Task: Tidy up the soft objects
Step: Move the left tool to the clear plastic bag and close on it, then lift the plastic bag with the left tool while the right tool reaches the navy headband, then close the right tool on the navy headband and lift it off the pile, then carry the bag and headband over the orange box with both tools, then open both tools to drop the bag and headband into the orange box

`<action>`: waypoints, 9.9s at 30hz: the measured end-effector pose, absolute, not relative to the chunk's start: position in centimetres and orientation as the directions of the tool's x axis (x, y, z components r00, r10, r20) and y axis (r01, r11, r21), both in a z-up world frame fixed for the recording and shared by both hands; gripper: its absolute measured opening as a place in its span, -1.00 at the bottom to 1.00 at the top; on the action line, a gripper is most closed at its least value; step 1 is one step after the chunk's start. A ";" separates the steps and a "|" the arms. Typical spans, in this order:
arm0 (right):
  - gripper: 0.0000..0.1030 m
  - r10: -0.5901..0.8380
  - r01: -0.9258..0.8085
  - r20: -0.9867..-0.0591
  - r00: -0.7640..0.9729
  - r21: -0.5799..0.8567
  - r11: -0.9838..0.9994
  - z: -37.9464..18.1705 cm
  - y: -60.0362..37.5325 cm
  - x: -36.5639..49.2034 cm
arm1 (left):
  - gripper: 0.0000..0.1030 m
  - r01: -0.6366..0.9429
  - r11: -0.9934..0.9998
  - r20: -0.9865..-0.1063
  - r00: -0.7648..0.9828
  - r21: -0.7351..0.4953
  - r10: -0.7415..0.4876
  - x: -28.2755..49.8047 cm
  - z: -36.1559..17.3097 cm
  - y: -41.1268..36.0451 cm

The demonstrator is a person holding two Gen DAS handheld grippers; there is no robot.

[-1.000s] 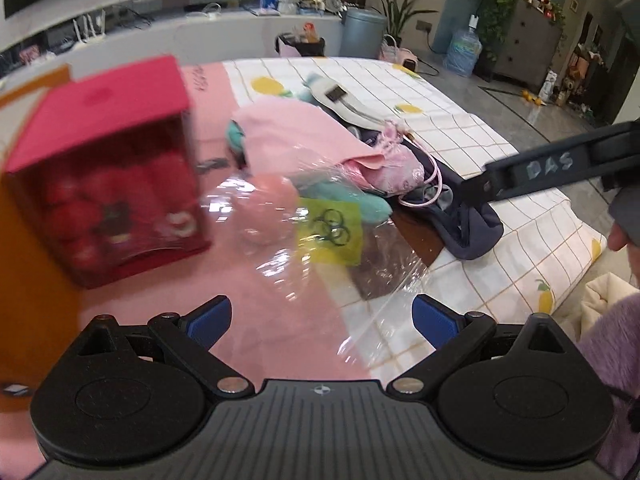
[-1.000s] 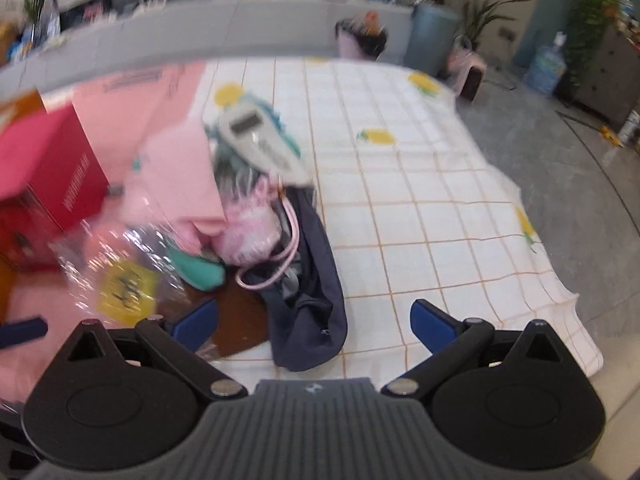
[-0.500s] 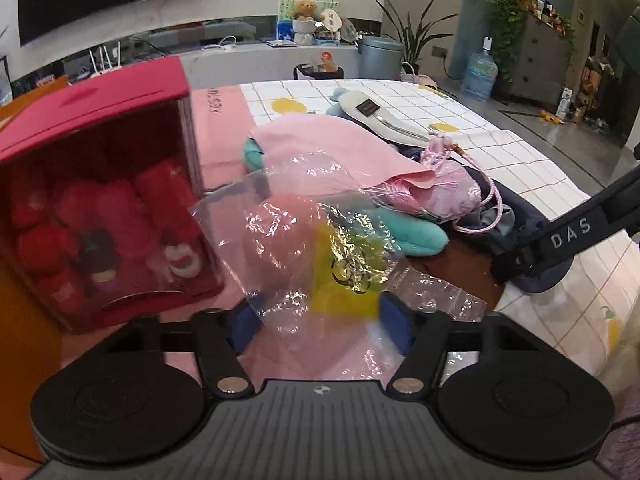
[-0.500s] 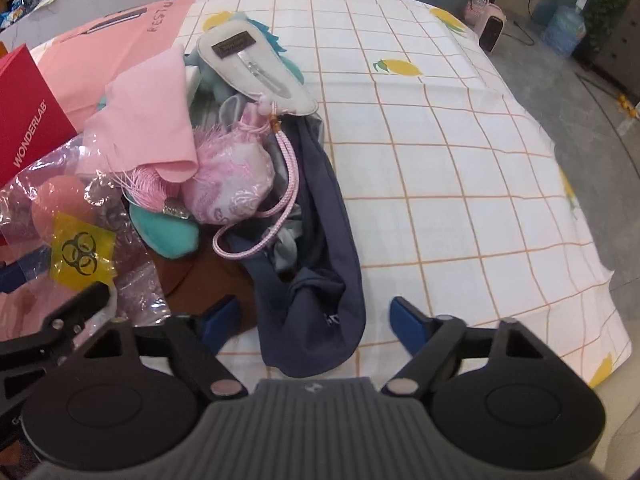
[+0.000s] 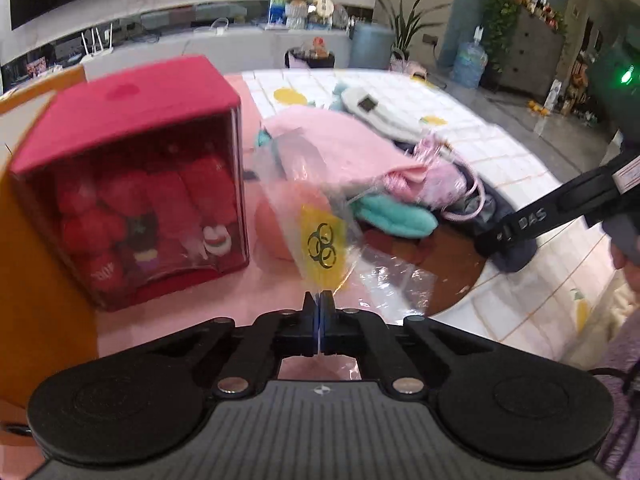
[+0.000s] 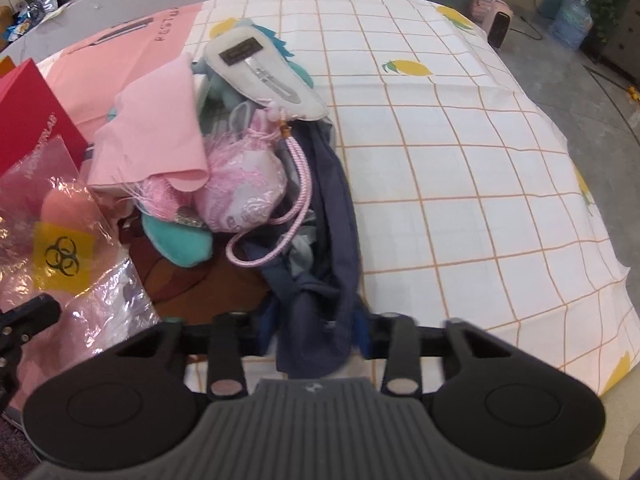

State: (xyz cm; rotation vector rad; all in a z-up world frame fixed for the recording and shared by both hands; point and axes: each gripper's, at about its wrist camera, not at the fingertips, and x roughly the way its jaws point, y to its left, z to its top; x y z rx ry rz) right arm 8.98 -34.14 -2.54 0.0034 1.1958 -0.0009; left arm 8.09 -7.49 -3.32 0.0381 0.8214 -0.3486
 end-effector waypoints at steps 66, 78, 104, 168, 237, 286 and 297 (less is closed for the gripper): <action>-0.85 -0.001 0.198 -0.690 0.723 0.205 0.959 6.2 -38.6 1.0 | -0.90 0.411 0.911 -0.701 0.658 0.026 -0.277 5.8 -4.1 -8.3; 0.55 -0.047 0.229 -0.927 0.372 0.042 0.972 -0.5 -39.8 8.0 | -0.90 0.398 0.917 -0.676 0.683 0.026 -0.277 5.8 -2.6 -7.7; 0.37 0.077 -0.408 -0.972 0.222 -0.020 0.913 -3.5 -38.1 10.5 | -0.87 0.418 0.905 -0.672 0.693 0.079 -0.262 5.5 -3.3 -8.1; -1.00 0.228 -0.152 -0.856 0.464 0.177 0.972 8.0 -38.6 12.6 | -0.88 0.390 0.920 -0.674 0.667 -0.047 -0.318 5.6 -0.5 -6.2; -1.00 0.459 -0.626 -0.806 0.373 0.146 0.766 7.5 2.2 8.0 | -0.88 0.005 0.998 -0.724 0.688 0.064 0.043 7.0 5.2 13.4; -1.00 0.364 -0.661 -0.847 0.386 0.022 0.750 4.9 3.7 5.4 | 0.92 -0.078 0.996 -0.756 0.654 -0.052 0.012 3.8 6.3 17.1; 0.25 0.382 -0.675 -0.826 0.414 0.003 0.738 5.7 3.3 4.6 | 0.92 -0.050 0.999 -0.725 0.688 -0.019 0.021 2.9 7.5 16.7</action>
